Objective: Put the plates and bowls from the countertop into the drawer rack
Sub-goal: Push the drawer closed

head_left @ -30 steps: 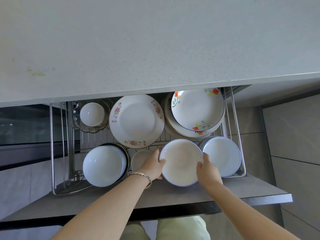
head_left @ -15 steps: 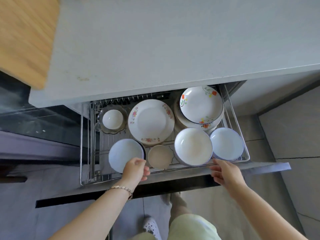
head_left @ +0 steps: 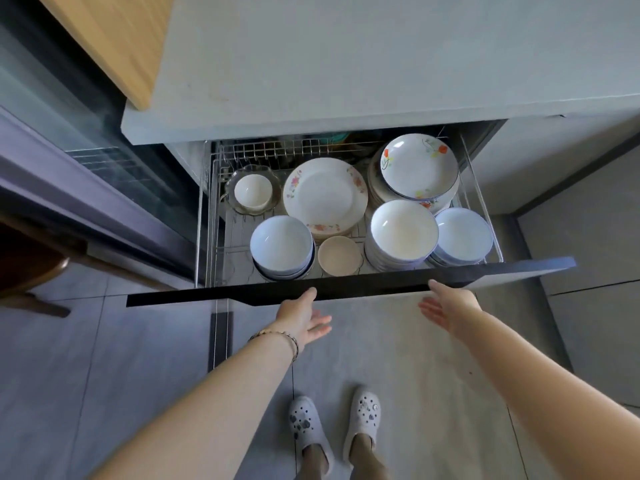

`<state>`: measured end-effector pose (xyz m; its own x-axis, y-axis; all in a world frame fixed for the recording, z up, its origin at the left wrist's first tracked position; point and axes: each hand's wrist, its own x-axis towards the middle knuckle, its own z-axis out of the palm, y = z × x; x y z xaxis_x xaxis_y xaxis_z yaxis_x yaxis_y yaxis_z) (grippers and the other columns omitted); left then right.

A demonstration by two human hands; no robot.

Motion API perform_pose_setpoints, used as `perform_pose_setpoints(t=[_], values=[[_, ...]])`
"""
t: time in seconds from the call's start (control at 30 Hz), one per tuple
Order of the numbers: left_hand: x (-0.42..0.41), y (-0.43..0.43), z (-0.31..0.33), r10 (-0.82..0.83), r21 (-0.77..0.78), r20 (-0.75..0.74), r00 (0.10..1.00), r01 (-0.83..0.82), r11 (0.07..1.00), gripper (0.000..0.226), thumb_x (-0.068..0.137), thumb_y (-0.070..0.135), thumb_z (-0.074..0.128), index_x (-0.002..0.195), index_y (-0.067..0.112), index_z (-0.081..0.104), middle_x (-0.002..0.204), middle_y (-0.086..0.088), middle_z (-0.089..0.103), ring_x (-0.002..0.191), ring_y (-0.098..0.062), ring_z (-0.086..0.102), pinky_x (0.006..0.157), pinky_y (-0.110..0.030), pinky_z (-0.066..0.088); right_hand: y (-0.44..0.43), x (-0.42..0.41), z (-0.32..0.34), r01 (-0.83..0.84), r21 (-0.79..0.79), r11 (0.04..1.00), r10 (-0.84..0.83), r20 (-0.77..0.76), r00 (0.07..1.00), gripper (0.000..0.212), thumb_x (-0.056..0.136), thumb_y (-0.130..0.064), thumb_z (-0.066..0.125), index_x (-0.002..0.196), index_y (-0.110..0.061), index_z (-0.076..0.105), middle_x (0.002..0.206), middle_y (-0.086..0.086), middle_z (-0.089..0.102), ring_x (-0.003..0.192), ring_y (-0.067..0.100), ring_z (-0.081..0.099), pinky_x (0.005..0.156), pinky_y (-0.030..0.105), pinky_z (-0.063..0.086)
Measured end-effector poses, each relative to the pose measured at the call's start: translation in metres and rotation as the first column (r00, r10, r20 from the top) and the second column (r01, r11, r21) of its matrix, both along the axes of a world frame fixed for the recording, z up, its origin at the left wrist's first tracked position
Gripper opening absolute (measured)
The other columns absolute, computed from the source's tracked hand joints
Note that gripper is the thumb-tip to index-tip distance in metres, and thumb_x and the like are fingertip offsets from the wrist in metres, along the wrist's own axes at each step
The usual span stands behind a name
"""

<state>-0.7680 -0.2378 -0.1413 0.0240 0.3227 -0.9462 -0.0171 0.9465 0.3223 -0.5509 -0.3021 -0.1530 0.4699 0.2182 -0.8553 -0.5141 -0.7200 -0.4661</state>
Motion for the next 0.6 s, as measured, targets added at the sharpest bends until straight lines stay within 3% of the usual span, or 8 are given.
perform_pose_setpoints(t=[0.07,0.2,0.27,0.33,0.43,0.5,0.6], values=[[0.009,0.003,-0.003,0.095,-0.004,0.029,0.995,-0.095,0.995,0.042,0.096,0.018,0.050,0.135,0.004,0.041,0.133,-0.020,0.051,0.113,-0.031,0.060,0.084,-0.041,0.053,0.007,0.005,-0.002,0.017,0.020,1.000,-0.017,0.006,1.000,0.024,0.091,-0.019,0.058,0.108,-0.005,0.052,0.082,0.013,0.059,0.067,0.021,0.060,0.069,0.032,0.053],[0.027,0.010,-0.008,0.340,-0.062,0.054,0.939,-0.337,0.940,0.042,0.098,0.003,0.038,0.140,0.003,0.035,0.142,-0.021,0.044,0.130,-0.033,0.047,0.104,-0.042,0.044,0.012,0.014,-0.013,0.062,0.008,0.998,-0.062,-0.027,0.998,0.021,0.090,-0.020,0.061,0.099,-0.004,0.052,0.083,0.015,0.060,0.076,0.025,0.065,0.067,0.031,0.055],[0.029,0.011,-0.013,0.337,-0.067,0.030,0.941,-0.335,0.940,0.044,0.099,0.001,0.035,0.143,0.003,0.032,0.146,-0.018,0.040,0.133,-0.031,0.044,0.104,-0.041,0.044,0.014,0.016,-0.019,0.067,-0.015,0.998,-0.068,-0.025,0.997,0.017,0.088,-0.015,0.063,0.085,-0.002,0.052,0.081,0.015,0.061,0.067,0.023,0.063,0.053,0.029,0.058],[0.027,0.011,-0.021,0.322,-0.055,-0.012,0.947,-0.322,0.945,0.039,0.098,0.002,0.039,0.137,0.000,0.038,0.141,-0.018,0.047,0.125,-0.031,0.053,0.094,-0.039,0.050,0.016,0.019,-0.024,0.106,-0.041,0.994,-0.106,-0.013,0.994,0.020,0.086,-0.010,0.065,0.077,-0.003,0.049,0.076,0.015,0.061,0.061,0.021,0.061,0.041,0.025,0.054],[0.026,0.014,-0.024,0.309,-0.031,-0.036,0.950,-0.310,0.950,0.040,0.098,0.002,0.038,0.138,-0.004,0.035,0.141,-0.020,0.046,0.127,-0.033,0.051,0.095,-0.037,0.049,0.020,0.022,-0.026,0.136,-0.067,0.989,-0.138,-0.025,0.990,0.020,0.083,-0.007,0.068,0.078,-0.002,0.049,0.072,0.014,0.060,0.051,0.022,0.063,0.036,0.025,0.053],[0.027,0.017,-0.025,0.287,0.001,-0.063,0.956,-0.288,0.958,0.041,0.097,0.002,0.041,0.137,-0.006,0.035,0.138,-0.022,0.049,0.126,-0.033,0.052,0.096,-0.036,0.049,0.023,0.025,-0.026,0.151,-0.081,0.985,-0.153,-0.025,0.988,0.022,0.083,-0.006,0.069,0.075,-0.003,0.049,0.070,0.014,0.060,0.050,0.022,0.063,0.045,0.027,0.057],[0.030,0.020,-0.024,0.318,0.025,-0.094,0.944,-0.317,0.948,0.039,0.095,0.005,0.047,0.132,-0.006,0.040,0.129,-0.023,0.057,0.117,-0.033,0.059,0.086,-0.033,0.055,0.030,0.024,-0.025,0.171,-0.083,0.982,-0.171,0.008,0.985,0.026,0.083,-0.006,0.068,0.069,-0.004,0.046,0.066,0.013,0.059,0.056,0.022,0.060,0.075,0.033,0.057]])
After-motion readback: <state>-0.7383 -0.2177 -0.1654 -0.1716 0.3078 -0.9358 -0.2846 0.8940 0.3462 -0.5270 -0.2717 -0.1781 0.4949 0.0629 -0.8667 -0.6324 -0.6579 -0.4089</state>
